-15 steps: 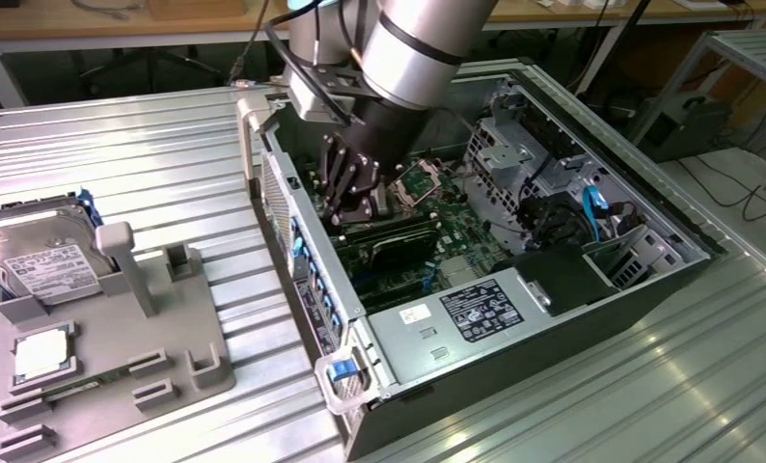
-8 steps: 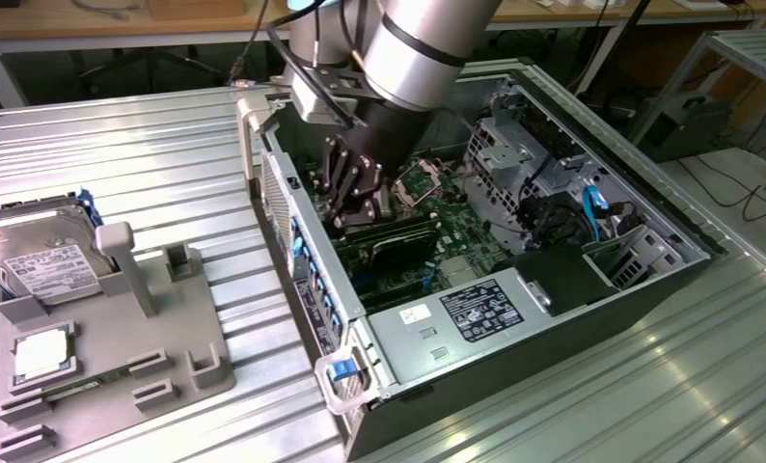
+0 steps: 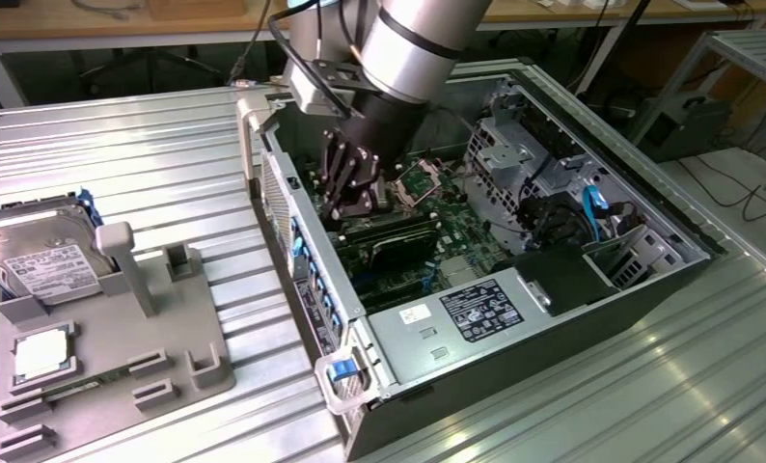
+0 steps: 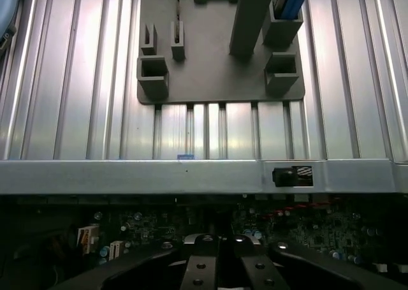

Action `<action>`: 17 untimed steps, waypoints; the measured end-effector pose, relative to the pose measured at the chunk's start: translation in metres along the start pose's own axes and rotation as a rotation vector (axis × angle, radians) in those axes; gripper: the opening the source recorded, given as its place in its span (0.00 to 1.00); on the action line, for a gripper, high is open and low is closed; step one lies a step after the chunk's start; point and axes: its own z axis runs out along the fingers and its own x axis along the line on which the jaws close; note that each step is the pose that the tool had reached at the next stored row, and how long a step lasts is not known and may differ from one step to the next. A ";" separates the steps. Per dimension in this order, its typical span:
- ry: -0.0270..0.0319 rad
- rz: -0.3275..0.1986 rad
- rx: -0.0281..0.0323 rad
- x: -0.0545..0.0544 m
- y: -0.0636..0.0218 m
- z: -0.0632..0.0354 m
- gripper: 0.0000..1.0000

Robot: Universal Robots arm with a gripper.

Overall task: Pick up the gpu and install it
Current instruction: 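Press down on the gpu until it lock into place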

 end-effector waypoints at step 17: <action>-0.0005 0.000 -0.0001 0.005 0.0035 0.0033 0.11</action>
